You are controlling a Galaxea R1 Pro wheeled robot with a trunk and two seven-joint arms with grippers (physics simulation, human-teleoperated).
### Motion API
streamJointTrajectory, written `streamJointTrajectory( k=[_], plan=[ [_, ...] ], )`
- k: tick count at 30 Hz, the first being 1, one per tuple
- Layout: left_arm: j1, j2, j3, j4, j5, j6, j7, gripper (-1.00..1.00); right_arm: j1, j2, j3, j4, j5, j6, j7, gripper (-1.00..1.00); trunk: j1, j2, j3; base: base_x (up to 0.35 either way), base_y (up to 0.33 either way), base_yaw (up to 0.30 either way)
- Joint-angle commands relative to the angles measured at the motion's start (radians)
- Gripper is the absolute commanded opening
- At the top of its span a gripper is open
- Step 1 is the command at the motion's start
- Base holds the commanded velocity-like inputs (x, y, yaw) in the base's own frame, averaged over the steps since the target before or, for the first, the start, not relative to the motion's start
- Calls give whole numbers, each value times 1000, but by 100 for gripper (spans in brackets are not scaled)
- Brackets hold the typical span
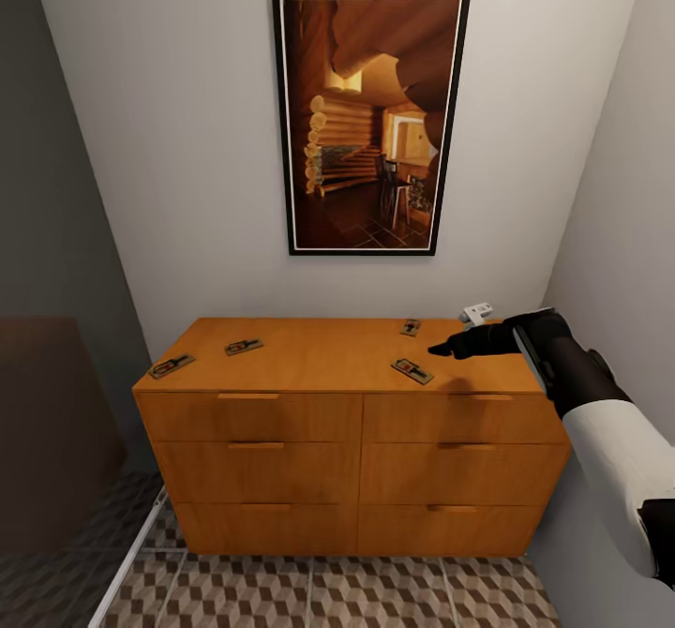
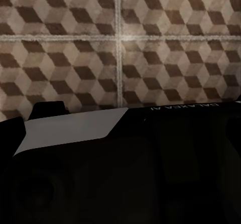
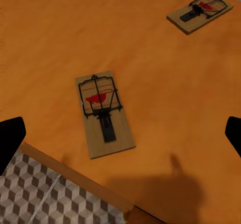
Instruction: Take the four mousetraps from the cabinet in the bathroom and place them on the bathroom floor. Make sure all four end up on the same floor surface, and ensure that at least two of them are either under or directly next to the same bathroom sink.
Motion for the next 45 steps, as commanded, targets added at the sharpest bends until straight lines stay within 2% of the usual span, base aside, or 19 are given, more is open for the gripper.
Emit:
streamJointTrajectory(
  k=[1, 6, 11, 17, 28, 45],
  plan=[
    [-1, 1, -8, 0, 10, -2, -1, 100, -1, -1, 14, -1, 11, 1, 9, 100, 0, -1, -1, -2, 3, 0],
    [-1, 1, -8, 0, 10, -2, -1, 100, -1, 0, 44, -1, 10, 3, 15, 100, 0, -1, -1, -1, 2, 0],
    [-1, 1, -8, 0, 10, -2, -1, 100, -1, 3, 110, 0, 9, 6, 32, 100, 0, -1, -1, 0, 0, 0],
    [-1, 0, -8, 0, 10, -2, -1, 100, -1, 4, 153, 0, 8, 7, 38, 100, 0, -1, -1, 0, 0, 0],
    [-1, 0, -8, 0, 11, -2, -1, 100, -1, 2, 160, -1, 7, 7, 99, 100, 0, -1, -1, 0, 0, 0],
    [-1, 0, -8, 0, 11, -2, -1, 100, -1, -4, 158, -1, 5, 7, 110, 100, 0, -1, -16, 0, 0, 0]
  ],
)
